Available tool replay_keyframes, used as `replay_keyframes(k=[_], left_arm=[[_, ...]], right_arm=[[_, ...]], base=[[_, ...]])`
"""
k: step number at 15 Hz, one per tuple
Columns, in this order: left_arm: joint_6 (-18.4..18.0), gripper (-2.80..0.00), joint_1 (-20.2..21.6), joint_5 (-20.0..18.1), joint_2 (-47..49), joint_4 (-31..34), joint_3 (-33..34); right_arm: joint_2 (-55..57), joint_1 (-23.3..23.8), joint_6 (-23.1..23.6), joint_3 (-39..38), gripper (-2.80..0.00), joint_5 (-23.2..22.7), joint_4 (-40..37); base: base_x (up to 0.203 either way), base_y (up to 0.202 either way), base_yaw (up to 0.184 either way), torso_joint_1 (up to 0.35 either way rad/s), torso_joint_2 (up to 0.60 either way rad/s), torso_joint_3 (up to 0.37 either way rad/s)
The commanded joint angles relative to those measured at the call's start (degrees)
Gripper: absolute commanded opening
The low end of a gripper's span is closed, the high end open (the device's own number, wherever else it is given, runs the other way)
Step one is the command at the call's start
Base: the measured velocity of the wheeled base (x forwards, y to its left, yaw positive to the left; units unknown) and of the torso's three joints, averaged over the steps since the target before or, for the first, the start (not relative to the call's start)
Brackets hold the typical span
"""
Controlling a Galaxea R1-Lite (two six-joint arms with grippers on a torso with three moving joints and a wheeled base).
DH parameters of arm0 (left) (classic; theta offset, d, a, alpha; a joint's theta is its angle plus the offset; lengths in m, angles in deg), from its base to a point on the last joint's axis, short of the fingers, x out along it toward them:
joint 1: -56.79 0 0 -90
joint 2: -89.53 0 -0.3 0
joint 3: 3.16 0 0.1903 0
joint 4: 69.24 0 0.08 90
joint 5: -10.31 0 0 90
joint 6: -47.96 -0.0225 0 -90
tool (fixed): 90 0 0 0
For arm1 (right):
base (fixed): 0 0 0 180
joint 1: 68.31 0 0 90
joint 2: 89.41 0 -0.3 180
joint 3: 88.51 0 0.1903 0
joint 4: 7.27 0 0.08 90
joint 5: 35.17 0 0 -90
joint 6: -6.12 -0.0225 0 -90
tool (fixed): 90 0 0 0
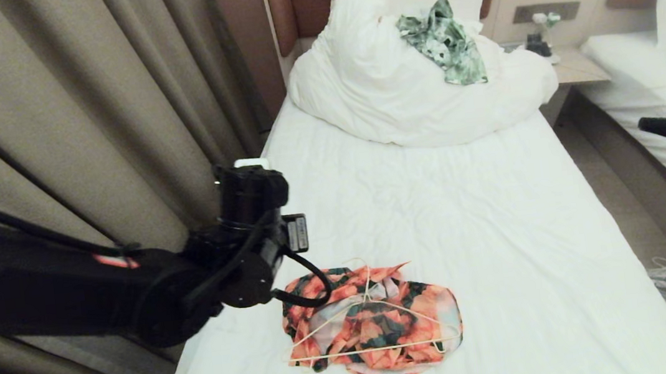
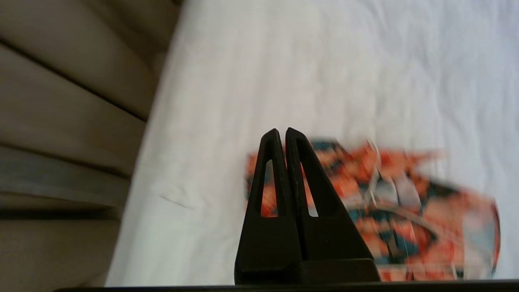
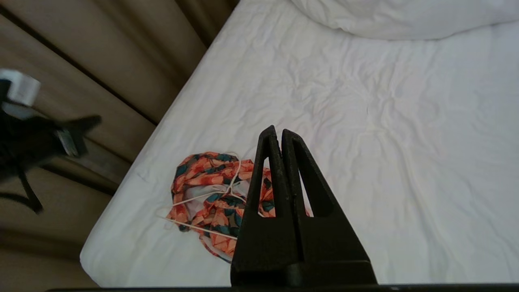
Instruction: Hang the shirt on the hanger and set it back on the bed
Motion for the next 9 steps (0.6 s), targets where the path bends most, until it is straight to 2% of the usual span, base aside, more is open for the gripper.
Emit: replay_keyframes(k=[1, 4, 7, 9], left_arm=[[0.13, -2.8, 4.5, 0.4, -14.92, -0.54, 4.43], [0.03, -2.8, 11.37, 0.62, -31.12, -0.42, 9.77], [-0.14, -2.8, 18.25, 2.39, -46.97, 1.14, 14.83], [-0.19, -2.8, 22.16, 3.22, -57.94, 4.81, 18.0]], right_arm=[[-8.23, -0.09, -0.11, -0.47, -2.8, -0.26, -4.39], [-14.71, -0.49, -0.19, -2.55, -2.8, -1.11, -11.62], [-22.22, -0.42, -0.07, -6.85, -2.8, -0.36, -12.43], [-30.04, -0.26, -0.06, -9.12, -2.8, 1.38, -15.02]], base=[[0.0, 0.0, 0.0, 0.0, 0.0, 0.0], [0.0, 0.0, 0.0, 0.0, 0.0, 0.0], [0.0, 0.0, 0.0, 0.0, 0.0, 0.0], [0.0, 0.0, 0.0, 0.0, 0.0, 0.0]])
